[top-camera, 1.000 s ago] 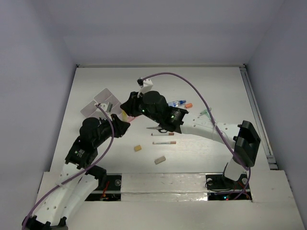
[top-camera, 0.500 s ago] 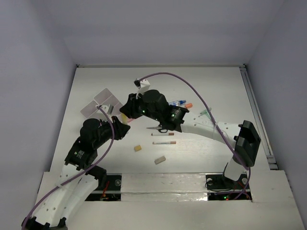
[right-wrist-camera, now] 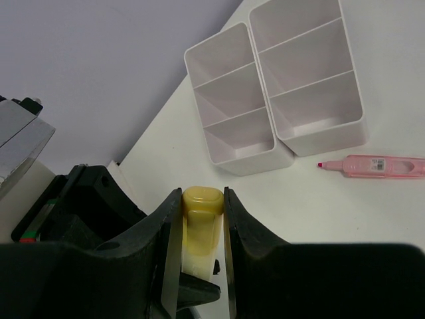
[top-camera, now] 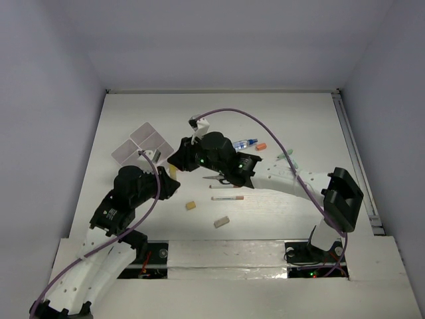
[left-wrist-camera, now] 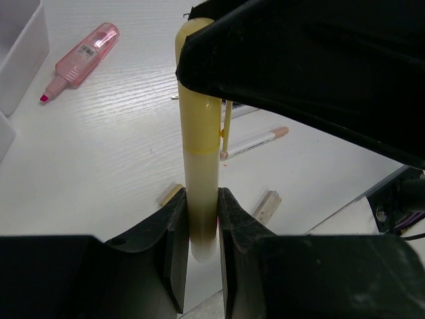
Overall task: Sort the stationery into containers
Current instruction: Close the pen cap on the pen.
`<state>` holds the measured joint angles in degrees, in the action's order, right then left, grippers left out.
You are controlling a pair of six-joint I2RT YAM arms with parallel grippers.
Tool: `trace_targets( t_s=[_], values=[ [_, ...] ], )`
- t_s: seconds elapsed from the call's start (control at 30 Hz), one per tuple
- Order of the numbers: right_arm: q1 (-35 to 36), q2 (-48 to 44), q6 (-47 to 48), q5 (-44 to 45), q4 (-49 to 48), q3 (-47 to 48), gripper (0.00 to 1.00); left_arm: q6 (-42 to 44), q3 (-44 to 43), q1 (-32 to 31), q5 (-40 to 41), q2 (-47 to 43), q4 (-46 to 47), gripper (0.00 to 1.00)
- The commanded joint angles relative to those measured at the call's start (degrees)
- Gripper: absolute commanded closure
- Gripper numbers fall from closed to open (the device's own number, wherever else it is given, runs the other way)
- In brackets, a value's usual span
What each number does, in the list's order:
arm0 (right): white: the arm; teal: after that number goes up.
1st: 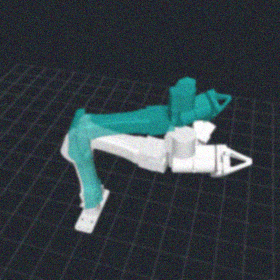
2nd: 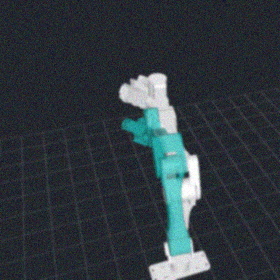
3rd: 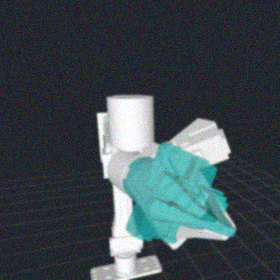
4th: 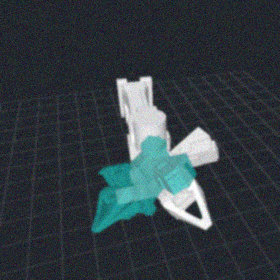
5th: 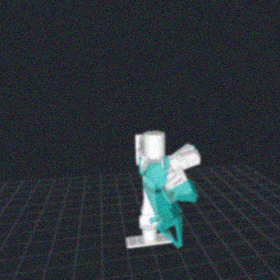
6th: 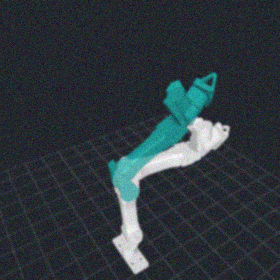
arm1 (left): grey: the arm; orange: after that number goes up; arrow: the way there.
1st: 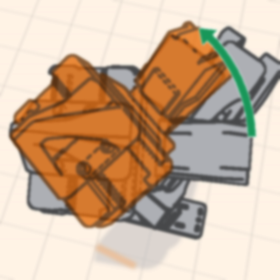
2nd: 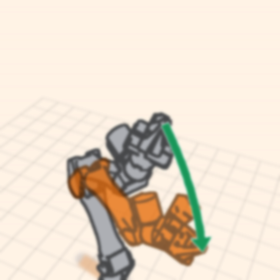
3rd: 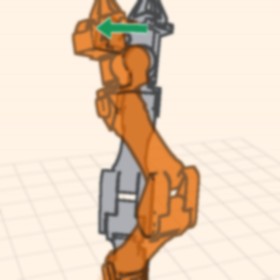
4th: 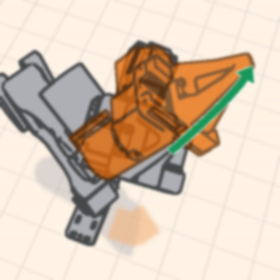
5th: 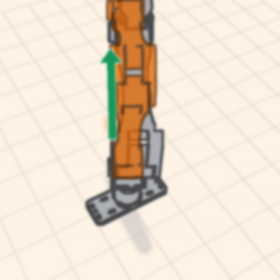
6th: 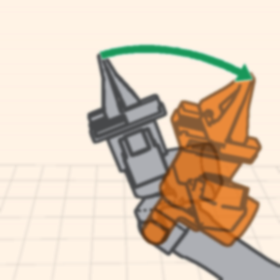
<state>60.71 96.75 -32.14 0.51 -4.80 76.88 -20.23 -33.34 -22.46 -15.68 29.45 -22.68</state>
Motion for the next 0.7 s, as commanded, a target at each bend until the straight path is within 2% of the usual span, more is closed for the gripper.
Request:
trace_targets(
  t_s=[0.0,0.67],
  values=[
    [2.05,0.46,1.2,-8.42,13.32,-5.42,1.0,1.16,-2.6,0.84,5.22,-1.59,15.56,1.0],
    [3.8,1.33,0.33,-20.02,13.06,-13.77,1.0,1.6,-3.13,0.84,5.66,-1.06,15.56,1.0]
  ],
)
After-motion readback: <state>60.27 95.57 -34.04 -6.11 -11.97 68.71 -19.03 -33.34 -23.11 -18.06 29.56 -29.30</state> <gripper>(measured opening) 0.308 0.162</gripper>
